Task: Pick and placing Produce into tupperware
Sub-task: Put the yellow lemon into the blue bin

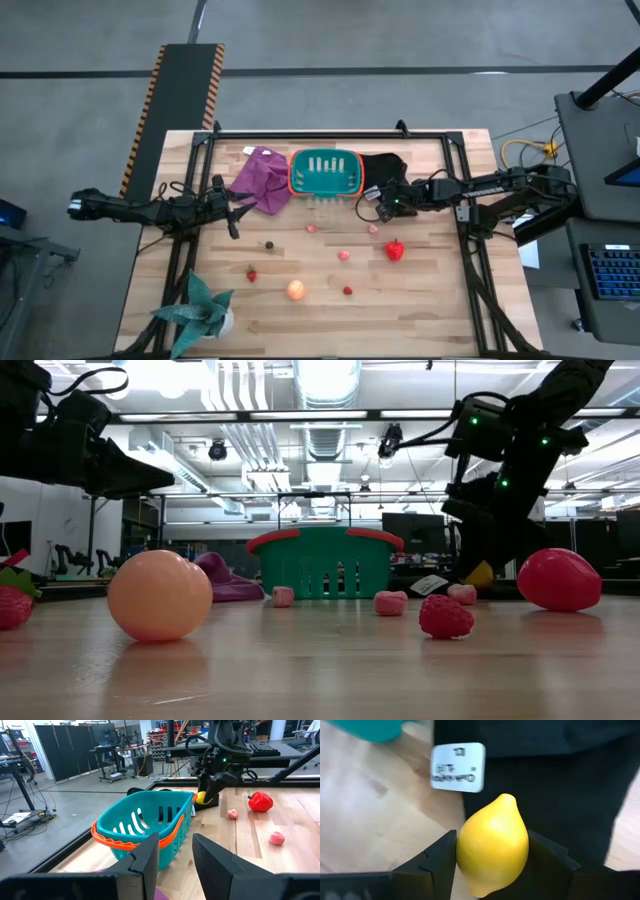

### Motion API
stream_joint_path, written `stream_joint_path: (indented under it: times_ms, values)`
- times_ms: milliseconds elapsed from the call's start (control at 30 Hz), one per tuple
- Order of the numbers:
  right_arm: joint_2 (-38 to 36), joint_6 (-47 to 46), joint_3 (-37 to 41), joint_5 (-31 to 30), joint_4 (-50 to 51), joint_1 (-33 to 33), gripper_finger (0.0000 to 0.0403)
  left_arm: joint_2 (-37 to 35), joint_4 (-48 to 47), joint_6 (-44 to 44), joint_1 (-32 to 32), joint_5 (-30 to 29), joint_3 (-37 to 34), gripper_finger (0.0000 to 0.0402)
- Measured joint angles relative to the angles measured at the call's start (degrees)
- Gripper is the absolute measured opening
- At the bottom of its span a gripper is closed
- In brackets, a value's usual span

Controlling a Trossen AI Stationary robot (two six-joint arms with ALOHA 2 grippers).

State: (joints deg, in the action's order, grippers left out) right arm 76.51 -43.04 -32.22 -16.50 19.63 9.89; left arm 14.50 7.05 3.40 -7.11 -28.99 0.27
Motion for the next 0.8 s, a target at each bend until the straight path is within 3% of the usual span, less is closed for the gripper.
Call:
stream_joint_path:
  times_ms: [367, 800]
  values:
    - [-0.91, 4.40, -4.93, 0.45, 0.10, -0.11, 0.0196, -0.02, 0.00, 0.00, -0.02, 0.00, 0.00, 0.0105]
    - [-10.06, 10.79, -10.75, -0.37, 1.05, -0.11, 0.0196, 0.00, 0.00, 0.01, -0.01, 0.00, 0.00, 0.0105]
